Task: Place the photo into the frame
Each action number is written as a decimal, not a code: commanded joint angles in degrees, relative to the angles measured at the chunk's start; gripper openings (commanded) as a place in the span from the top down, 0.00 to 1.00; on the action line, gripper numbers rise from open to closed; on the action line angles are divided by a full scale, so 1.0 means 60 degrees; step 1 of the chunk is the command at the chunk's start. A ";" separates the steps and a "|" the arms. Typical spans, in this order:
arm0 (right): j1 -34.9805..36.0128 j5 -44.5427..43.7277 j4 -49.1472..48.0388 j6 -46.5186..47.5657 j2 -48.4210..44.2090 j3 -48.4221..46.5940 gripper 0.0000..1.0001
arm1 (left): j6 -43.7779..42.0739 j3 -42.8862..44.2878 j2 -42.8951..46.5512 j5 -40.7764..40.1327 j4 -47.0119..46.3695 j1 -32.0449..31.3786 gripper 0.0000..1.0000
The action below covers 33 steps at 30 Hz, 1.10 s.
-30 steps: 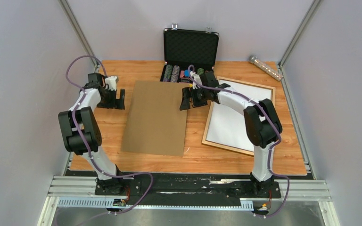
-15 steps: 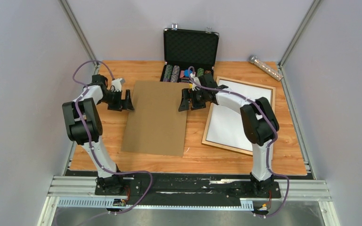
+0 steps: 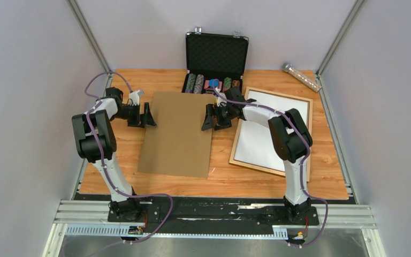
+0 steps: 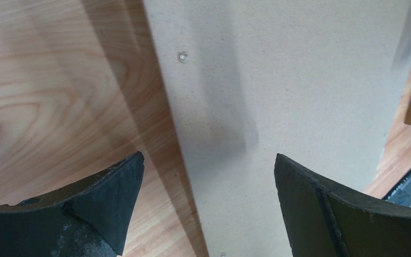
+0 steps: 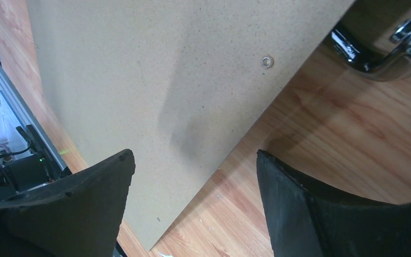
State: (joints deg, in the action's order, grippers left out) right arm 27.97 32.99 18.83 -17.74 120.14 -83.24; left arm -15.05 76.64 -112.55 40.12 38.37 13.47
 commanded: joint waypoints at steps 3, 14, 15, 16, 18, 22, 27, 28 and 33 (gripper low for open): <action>0.0032 0.0649 -0.0496 -0.0233 0.0215 0.0030 0.17 | -0.0418 -0.0563 0.0201 0.1275 -0.0151 0.0086 0.02; 0.0026 0.0786 -0.0587 -0.0303 0.0134 0.0128 0.18 | -0.0494 -0.0944 0.1143 0.2030 0.0135 0.0088 0.15; 0.0027 0.0785 -0.0586 -0.0297 0.0110 0.0120 0.18 | -0.0495 -0.0933 0.1221 0.2052 0.0180 0.0084 0.16; 0.0010 0.0785 -0.0576 -0.0296 0.0079 0.0121 0.18 | -0.0495 -0.0900 0.1341 0.2108 0.0259 0.0084 0.19; 0.0008 0.0805 -0.0577 -0.0283 0.0015 0.0132 0.18 | -0.0502 -0.0832 0.1563 0.2204 0.0435 0.0083 0.25; -0.0003 0.0907 -0.0575 -0.0246 -0.0066 0.0109 0.17 | -0.0558 -0.0617 0.1917 0.2397 0.0830 0.0083 0.33; -0.0059 0.1001 -0.0556 -0.0129 -0.0242 0.0099 0.17 | -0.0597 -0.0246 0.2447 0.2607 0.1345 0.0083 0.45; -0.0096 0.1036 -0.0556 -0.0101 -0.0281 0.0095 0.17 | -0.0604 -0.0182 0.2524 0.2668 0.1513 0.0083 0.47; -0.0290 0.1305 -0.0477 0.0031 -0.0407 0.0100 0.16 | -0.0601 0.0446 0.3128 0.2816 0.2297 0.0070 0.69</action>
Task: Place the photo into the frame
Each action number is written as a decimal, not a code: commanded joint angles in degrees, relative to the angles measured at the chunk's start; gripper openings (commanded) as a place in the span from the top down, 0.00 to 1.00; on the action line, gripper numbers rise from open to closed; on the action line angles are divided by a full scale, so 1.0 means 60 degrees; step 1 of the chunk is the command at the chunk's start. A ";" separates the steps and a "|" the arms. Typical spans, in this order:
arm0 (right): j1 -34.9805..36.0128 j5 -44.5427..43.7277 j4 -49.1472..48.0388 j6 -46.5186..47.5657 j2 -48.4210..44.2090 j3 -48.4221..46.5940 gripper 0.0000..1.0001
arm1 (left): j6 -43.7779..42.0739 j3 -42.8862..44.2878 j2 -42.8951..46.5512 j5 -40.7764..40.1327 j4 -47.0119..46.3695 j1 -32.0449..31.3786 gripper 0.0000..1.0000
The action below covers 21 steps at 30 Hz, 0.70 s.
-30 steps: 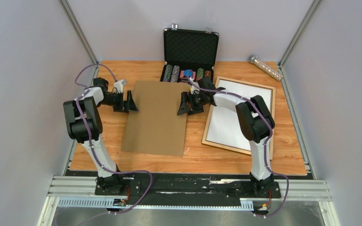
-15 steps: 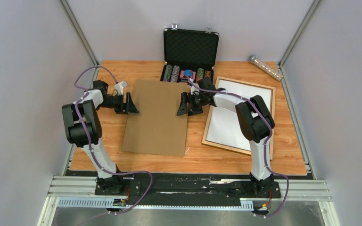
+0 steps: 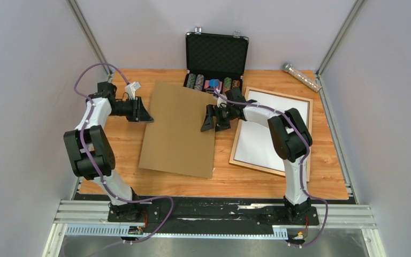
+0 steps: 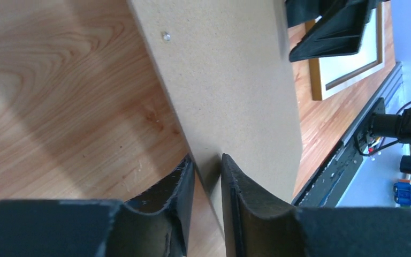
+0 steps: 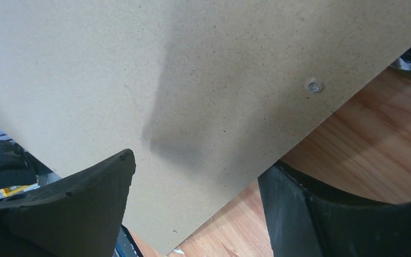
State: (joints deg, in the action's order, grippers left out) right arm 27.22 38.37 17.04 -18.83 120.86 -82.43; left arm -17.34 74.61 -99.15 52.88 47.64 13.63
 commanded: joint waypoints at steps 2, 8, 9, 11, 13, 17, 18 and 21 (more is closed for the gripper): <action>-0.0260 0.0566 -0.0117 0.0261 -0.0553 -0.0044 0.15 | -0.0140 0.1011 0.1147 0.0704 0.0960 0.0043 0.80; -0.0500 0.0923 0.0173 0.0533 -0.0627 -0.0101 0.13 | 0.0298 0.1474 0.1970 0.0410 0.1295 -0.0091 1.00; -0.0532 0.0976 0.0216 0.0566 -0.0656 -0.0096 0.13 | 0.0393 0.1514 0.2161 0.0317 0.1321 -0.0181 1.00; -0.0586 0.1088 0.0303 0.0659 -0.0733 -0.0116 0.12 | 0.0579 0.1626 0.2440 -0.0046 0.1368 -0.0373 1.00; -0.0654 0.1178 0.0372 0.0832 -0.0920 -0.0118 0.12 | 0.0783 0.1721 0.2715 -0.0379 0.1363 -0.0589 1.00; -0.0784 0.1456 0.0497 0.1133 -0.1401 -0.0051 0.12 | 0.1497 0.2022 0.3117 -0.1327 0.1248 -0.1001 1.00; -0.0820 0.1565 0.0542 0.1209 -0.1542 -0.0041 0.12 | 0.1593 0.2089 0.3156 -0.1731 0.1246 -0.1126 1.00; -0.0838 0.1927 0.0671 0.1435 -0.1887 -0.0033 0.13 | 0.1901 0.2518 0.3215 -0.2604 0.1368 -0.1427 1.00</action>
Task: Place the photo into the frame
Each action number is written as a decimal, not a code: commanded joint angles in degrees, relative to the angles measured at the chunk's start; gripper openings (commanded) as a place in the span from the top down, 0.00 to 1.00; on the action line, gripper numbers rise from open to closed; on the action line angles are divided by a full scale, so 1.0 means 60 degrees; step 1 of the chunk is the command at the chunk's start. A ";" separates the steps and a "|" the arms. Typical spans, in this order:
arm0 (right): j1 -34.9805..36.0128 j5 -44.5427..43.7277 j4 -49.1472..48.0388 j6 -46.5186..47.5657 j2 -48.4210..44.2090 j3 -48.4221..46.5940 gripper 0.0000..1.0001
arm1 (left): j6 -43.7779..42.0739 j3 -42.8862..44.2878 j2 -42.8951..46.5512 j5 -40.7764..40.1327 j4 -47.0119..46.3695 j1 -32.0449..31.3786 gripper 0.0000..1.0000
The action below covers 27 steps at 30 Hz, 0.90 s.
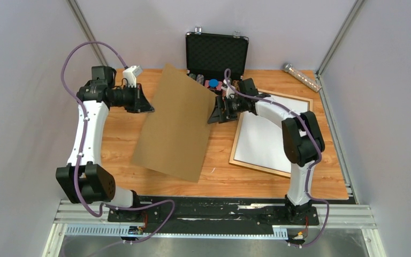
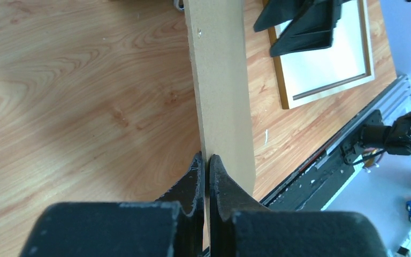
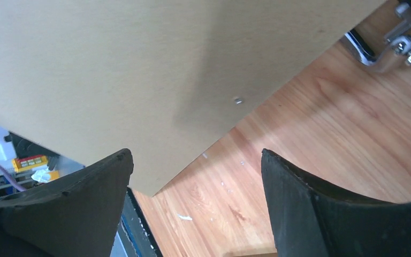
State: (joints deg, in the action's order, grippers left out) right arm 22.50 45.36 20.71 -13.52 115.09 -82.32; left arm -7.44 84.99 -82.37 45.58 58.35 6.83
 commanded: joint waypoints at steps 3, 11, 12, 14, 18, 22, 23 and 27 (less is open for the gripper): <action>-0.0052 0.1110 0.0239 0.0668 -0.1119 -0.0201 0.13 | 0.0432 0.1162 0.0339 -0.2470 -0.0228 -0.0688 1.00; -0.0059 0.1709 0.0548 0.0293 -0.0938 -0.1309 0.13 | 0.1119 0.2896 -0.0507 -0.3795 0.0901 -0.1392 1.00; -0.0059 0.1737 0.0582 0.0236 -0.0874 -0.1433 0.13 | 0.1150 0.3159 -0.0660 -0.3948 0.1073 -0.1470 1.00; -0.0047 0.1746 0.0622 0.0164 -0.0782 -0.1601 0.13 | 0.1182 0.3478 -0.0862 -0.4248 0.1266 -0.1780 1.00; -0.0059 0.1759 0.0649 0.0100 -0.0669 -0.1730 0.13 | 0.1191 0.3742 -0.1072 -0.4849 0.1246 -0.2455 1.00; -0.0058 0.1754 0.0678 0.0124 -0.0622 -0.1659 0.13 | 0.1479 0.3831 -0.1188 -0.4902 0.1139 -0.2728 1.00; -0.0059 0.1720 0.0687 0.0152 -0.0625 -0.1636 0.13 | 0.1560 0.3814 -0.1159 -0.4873 0.1081 -0.2753 1.00; -0.0071 0.1713 0.0736 0.0298 -0.0669 -0.1514 0.13 | 0.1688 0.3752 -0.0986 -0.4848 0.0996 -0.2998 1.00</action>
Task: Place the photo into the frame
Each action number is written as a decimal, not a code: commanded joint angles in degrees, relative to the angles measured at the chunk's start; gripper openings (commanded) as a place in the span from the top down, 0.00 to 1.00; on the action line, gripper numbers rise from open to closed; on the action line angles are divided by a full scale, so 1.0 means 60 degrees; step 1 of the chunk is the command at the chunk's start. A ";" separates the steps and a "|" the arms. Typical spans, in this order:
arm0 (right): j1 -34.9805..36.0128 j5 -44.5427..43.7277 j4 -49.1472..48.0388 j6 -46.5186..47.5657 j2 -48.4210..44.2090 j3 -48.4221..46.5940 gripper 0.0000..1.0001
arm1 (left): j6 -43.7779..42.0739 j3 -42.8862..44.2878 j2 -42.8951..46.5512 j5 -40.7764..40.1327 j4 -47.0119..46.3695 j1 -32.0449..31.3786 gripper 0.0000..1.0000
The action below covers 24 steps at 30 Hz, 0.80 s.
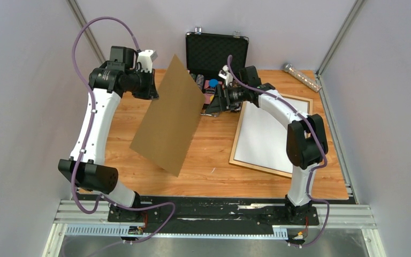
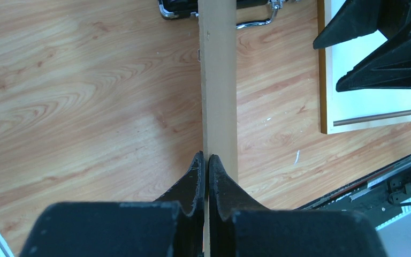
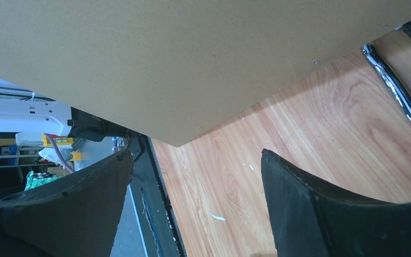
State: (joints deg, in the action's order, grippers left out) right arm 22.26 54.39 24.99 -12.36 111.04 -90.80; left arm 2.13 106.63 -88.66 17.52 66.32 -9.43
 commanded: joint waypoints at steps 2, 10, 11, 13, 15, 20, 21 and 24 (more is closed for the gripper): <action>-0.0033 0.0314 0.0025 0.0153 0.0008 -0.0069 0.13 | 0.0162 -0.0014 0.0260 -0.0105 -0.0422 -0.0409 0.96; -0.0027 0.1063 0.0084 0.0135 0.0183 -0.0281 0.13 | 0.0463 -0.0345 0.0762 0.0295 -0.0749 -0.0938 0.63; -0.0033 0.1153 0.0094 0.0109 0.0166 -0.0359 0.13 | 0.0523 -0.0357 0.0781 0.0343 -0.0782 -0.0965 0.61; -0.0021 0.1359 0.0095 0.0017 0.0115 -0.0556 0.12 | 0.0588 -0.0412 0.0800 0.0537 -0.0906 -0.1047 0.54; -0.0013 0.1514 0.0082 -0.0170 0.0023 -0.0864 0.12 | 0.0621 -0.0451 0.0817 0.0711 -0.0984 -0.1134 0.51; 0.0170 0.1659 -0.0237 -0.0990 -0.0252 -0.1541 0.12 | 0.0769 -0.0905 0.1088 0.1537 -0.1552 -0.1270 0.36; 0.0223 0.1634 -0.0412 -0.1251 -0.0330 -0.1619 0.12 | 0.0830 -0.1096 0.1218 0.1601 -0.1779 -0.1292 0.31; 0.0303 0.1280 -0.1120 -0.2280 -0.0591 -0.1568 0.12 | 0.0871 -0.1435 0.1457 0.1924 -0.2171 -0.1433 0.24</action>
State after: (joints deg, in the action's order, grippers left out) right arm 22.98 62.04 24.80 -17.87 111.37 -98.15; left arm 6.04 99.66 -83.61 24.05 58.39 -16.78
